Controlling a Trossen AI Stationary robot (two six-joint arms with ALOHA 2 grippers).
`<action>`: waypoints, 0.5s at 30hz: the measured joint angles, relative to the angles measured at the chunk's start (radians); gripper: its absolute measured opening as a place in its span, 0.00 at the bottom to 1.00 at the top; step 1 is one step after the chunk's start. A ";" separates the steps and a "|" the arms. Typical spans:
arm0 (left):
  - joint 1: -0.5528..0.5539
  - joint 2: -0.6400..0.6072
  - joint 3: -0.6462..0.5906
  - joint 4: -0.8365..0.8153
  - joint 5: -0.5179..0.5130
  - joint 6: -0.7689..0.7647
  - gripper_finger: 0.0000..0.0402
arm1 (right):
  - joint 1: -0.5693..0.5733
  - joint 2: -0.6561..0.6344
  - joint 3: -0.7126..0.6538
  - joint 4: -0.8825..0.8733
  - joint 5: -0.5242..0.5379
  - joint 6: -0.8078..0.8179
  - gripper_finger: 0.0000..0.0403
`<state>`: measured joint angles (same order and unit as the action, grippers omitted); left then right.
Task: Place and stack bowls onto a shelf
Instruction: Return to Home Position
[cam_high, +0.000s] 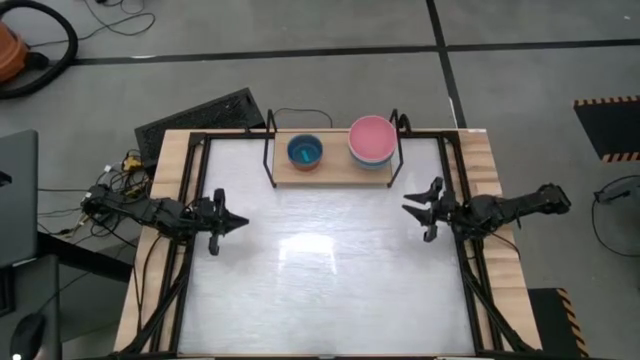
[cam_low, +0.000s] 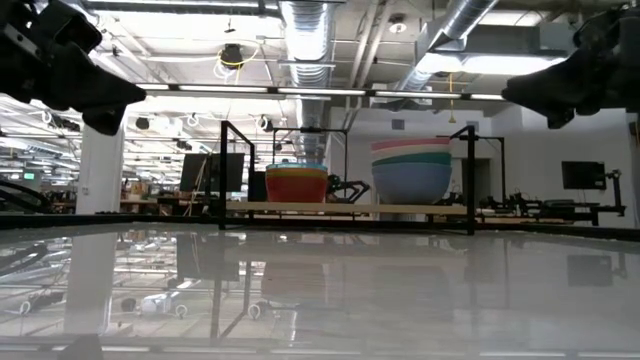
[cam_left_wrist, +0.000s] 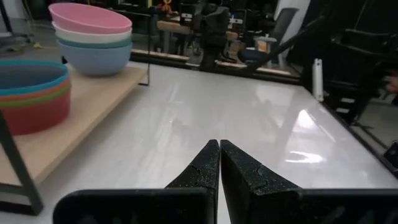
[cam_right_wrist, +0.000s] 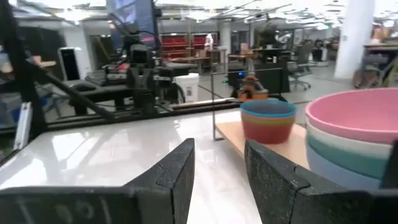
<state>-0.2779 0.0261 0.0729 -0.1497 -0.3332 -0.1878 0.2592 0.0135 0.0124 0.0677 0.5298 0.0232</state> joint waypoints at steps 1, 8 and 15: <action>0.000 0.000 0.001 -0.002 -0.006 0.010 0.00 | -0.001 0.000 0.000 0.000 0.010 0.007 0.41; 0.000 0.000 0.001 -0.006 -0.013 -0.050 0.00 | 0.000 0.000 -0.001 0.002 0.056 -0.063 0.41; 0.000 0.000 0.002 -0.008 -0.013 -0.051 0.00 | 0.000 0.000 -0.003 0.023 0.197 -0.126 0.41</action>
<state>-0.2779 0.0261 0.0746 -0.1574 -0.3462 -0.2386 0.2592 0.0135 0.0097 0.0906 0.7269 -0.1028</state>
